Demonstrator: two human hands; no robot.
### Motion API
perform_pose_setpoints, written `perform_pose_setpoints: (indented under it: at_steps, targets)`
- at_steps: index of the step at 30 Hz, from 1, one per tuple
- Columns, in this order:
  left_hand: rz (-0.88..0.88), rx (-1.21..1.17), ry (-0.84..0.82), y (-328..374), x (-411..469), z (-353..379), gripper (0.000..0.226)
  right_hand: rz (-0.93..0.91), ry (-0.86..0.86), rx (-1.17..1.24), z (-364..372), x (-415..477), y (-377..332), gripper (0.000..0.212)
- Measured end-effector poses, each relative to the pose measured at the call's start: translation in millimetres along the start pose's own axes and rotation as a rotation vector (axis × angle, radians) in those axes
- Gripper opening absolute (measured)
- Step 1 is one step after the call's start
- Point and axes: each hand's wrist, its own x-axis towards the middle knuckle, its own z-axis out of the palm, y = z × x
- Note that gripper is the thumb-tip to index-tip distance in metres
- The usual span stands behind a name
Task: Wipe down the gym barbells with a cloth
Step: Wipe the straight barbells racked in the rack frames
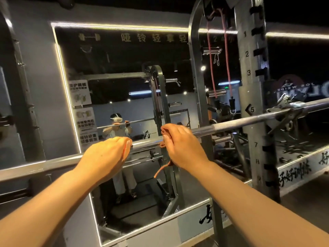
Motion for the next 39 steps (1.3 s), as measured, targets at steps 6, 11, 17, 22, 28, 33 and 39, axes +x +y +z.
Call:
perform_pose_setpoints:
  at_steps: [6, 11, 17, 22, 28, 33, 39]
  targets:
    - [0.033, 0.059, 0.001, -7.6, -10.8, -8.0, 0.034, 0.18, 0.151, -0.065, -27.1, 3.2, 61.4, 0.03]
    - [0.001, 0.056, 0.044, -21.1, -19.3, -5.2, 0.028, 0.269, 0.136, -0.109, 1.4, 5.5, 6.7, 0.036]
    - [0.04, 0.069, 0.081, -17.9, -20.1, -5.1, 0.027, -0.153, -0.155, 0.088, 23.1, 7.1, -56.8, 0.039]
    - [0.005, 0.103, -0.006, -38.2, -35.8, -14.9, 0.039, 0.156, 0.049, -0.037, 0.2, 16.2, 5.5, 0.037]
    - [-0.066, 0.084, 0.017, -39.0, -40.4, -15.1, 0.034, 0.241, -0.048, -0.153, 29.4, 25.0, -63.1, 0.03]
    - [-0.033, 0.072, 0.068, -45.7, -42.4, -9.5, 0.034, -0.121, -0.257, 0.051, 42.8, 19.6, -114.3, 0.034]
    - [0.001, 0.102, 0.025, -69.9, -61.2, -17.2, 0.026, 0.193, -0.082, -0.088, 8.1, 21.5, -42.2, 0.032]
